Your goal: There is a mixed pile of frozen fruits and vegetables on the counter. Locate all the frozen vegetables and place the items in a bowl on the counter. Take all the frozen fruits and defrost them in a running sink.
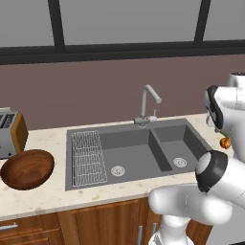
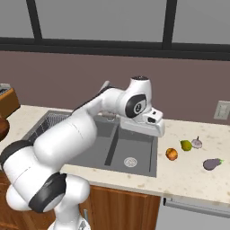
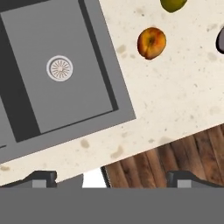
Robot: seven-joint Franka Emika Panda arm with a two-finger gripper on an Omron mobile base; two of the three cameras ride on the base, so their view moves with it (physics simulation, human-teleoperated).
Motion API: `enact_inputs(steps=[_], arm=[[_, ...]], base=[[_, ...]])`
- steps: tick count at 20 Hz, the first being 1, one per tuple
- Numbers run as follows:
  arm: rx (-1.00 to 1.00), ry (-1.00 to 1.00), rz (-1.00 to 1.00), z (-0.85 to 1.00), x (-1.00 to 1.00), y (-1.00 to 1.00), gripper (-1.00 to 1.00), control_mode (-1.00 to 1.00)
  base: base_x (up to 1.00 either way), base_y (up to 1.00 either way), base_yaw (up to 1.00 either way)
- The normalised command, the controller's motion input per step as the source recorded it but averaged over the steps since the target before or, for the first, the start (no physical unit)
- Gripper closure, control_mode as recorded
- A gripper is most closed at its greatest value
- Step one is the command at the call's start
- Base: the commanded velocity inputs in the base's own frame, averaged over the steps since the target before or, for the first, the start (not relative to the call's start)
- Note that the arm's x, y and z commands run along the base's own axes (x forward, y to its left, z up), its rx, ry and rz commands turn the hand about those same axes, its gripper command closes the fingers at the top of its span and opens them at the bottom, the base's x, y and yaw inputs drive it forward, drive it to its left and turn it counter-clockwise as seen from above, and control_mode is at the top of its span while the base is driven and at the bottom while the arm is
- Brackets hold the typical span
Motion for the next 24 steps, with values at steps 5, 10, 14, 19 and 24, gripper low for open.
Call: enact_inputs(steps=[5,10,14,19,24], arm=[[0.03,0.07,0.00,-0.21,0.37,-0.40,-1.00,-1.00],[0.04,0.06,0.00,-0.17,0.38,-0.40,-1.00,-1.00],[0.03,0.05,0.00,-0.19,0.36,-0.45,-1.00,-1.00],[0.02,0.05,0.00,-0.22,0.33,-0.43,-1.00,-1.00],[0.02,0.04,0.00,-0.28,0.30,-0.37,-1.00,-1.00]], base=[[0.00,0.00,0.00],[0.00,0.00,0.00],[0.00,0.00,0.00],[0.00,0.00,0.00],[0.00,0.00,0.00]])
